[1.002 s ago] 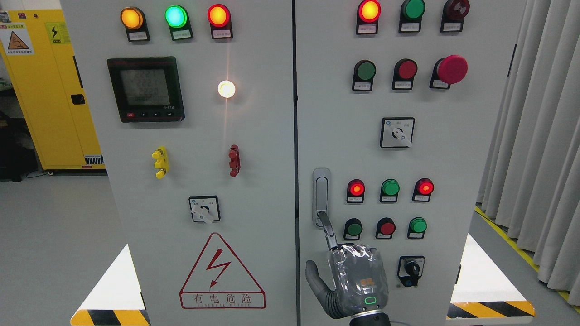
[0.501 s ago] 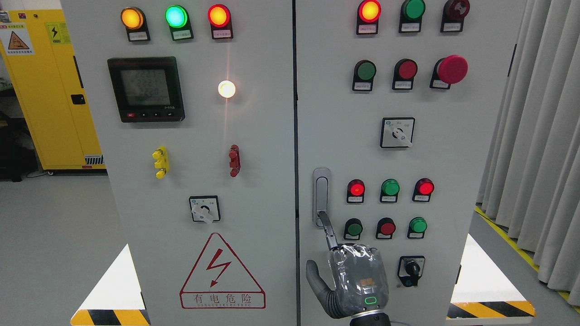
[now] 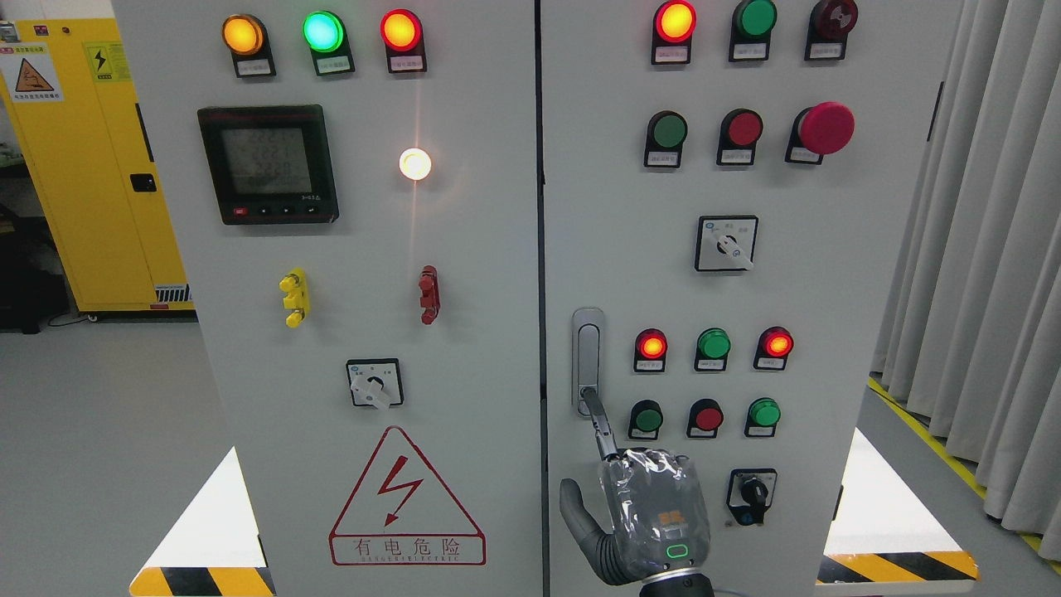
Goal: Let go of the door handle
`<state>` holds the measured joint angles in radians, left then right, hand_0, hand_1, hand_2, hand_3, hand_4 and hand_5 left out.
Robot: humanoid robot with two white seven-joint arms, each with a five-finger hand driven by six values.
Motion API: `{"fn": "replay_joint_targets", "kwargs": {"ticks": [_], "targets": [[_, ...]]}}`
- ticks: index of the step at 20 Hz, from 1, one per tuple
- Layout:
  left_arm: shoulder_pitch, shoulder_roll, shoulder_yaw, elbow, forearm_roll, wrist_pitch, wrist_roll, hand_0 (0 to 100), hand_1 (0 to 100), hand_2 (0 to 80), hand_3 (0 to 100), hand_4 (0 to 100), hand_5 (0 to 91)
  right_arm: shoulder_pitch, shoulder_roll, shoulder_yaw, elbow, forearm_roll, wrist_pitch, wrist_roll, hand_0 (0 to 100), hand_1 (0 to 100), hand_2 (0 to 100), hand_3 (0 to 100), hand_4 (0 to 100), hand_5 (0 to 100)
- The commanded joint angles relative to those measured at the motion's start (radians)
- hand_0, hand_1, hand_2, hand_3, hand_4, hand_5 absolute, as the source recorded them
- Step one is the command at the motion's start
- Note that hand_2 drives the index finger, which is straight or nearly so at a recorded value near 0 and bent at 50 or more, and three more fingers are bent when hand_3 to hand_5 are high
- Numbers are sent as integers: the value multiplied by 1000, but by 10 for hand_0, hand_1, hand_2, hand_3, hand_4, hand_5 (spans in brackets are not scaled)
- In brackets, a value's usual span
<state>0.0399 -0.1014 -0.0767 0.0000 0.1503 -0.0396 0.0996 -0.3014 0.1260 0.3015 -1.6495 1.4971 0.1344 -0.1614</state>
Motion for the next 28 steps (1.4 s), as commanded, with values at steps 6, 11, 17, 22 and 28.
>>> {"fn": "replay_joint_targets", "kwargs": {"ticks": [6,11,17,22,28], "targets": [[0,0,0,-15,0,0,0,120,556,0,0,0,0,4,1,1,0,0,1,6,605,416,100,1000,1000,1000],[0,0,0,-15,0,0,0,120,556,0,0,0,0,10,1,1,2,-1,2,6,603,419,106,1000,1000,1000],[0,0,0,-15,0,0,0,120,556,0,0,0,0,13,1,2,0,-2,2,6,601,424,113,1000,1000,1000],[0,-1,0,-15,0,0,0,120,556,0,0,0,0,21,1,1,0,-2,2,6,598,427,116,1000,1000,1000],[0,0,0,-15,0,0,0,120,556,0,0,0,0,25,1,1,-1,-2,2,6,593,429,121,1000,1000,1000]]}}
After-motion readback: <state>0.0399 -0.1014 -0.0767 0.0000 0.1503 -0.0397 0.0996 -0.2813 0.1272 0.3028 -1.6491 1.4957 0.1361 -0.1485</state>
